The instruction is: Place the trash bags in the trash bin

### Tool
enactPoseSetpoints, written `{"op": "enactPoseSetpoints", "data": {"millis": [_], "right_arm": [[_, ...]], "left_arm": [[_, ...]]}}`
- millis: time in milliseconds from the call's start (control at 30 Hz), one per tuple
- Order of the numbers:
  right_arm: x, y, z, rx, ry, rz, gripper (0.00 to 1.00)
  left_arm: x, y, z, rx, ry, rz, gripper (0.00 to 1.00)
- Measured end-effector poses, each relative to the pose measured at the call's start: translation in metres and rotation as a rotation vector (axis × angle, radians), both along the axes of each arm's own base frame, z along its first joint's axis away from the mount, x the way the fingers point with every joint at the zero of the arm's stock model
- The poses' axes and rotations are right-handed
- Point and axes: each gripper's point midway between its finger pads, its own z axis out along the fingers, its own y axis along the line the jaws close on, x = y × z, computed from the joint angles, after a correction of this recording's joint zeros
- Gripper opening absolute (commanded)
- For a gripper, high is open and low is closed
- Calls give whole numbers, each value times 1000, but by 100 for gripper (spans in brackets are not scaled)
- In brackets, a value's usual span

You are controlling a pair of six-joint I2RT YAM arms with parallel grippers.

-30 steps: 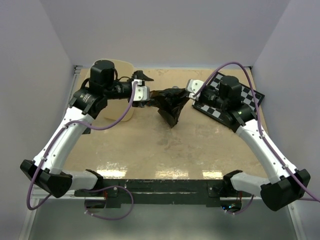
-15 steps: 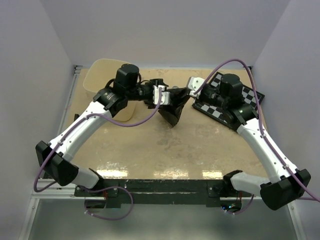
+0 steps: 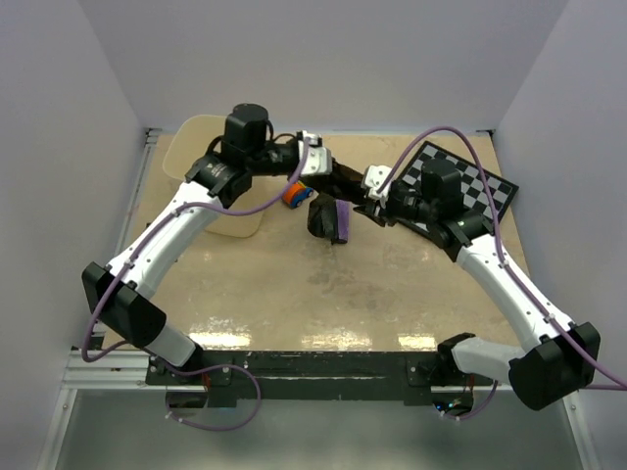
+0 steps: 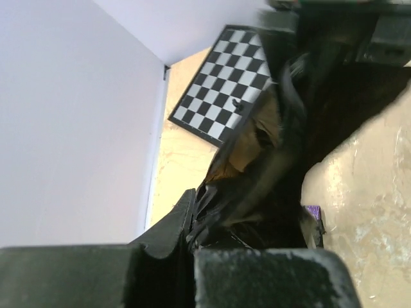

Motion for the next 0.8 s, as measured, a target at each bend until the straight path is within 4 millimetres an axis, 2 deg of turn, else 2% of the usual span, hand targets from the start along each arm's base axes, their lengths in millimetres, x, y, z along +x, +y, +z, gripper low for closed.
{"op": "enactPoseSetpoints", "data": {"millis": [100,300,500,533,567,600,633,700,800], "right_arm": [[3,-2,-10,10,36,-14,1],[16,-17,-9,25,35,-71,0],[29,-47,-25,-24,60,-141,0],[29,-50,-28,-35,65,-143,0],[29,-53,-32,-48,77,-141,0],[28,-54,-35,-56,92,-135,0],[27,-54,-35,-58,101,-129,0],[26,-52,-31,-55,108,-114,0],[29,-49,-10,-35,79,-106,0]], "left_arm": [[11,20,17,-68,44,52,0],[29,54,34,-150,86,132,0],[21,62,32,-174,117,112,0],[20,62,32,-173,118,105,5],[18,62,29,-167,124,95,20],[16,61,25,-155,127,80,40],[13,61,21,-139,131,67,53],[8,58,13,-103,136,40,62],[-3,51,-1,-28,135,-10,67]]}}
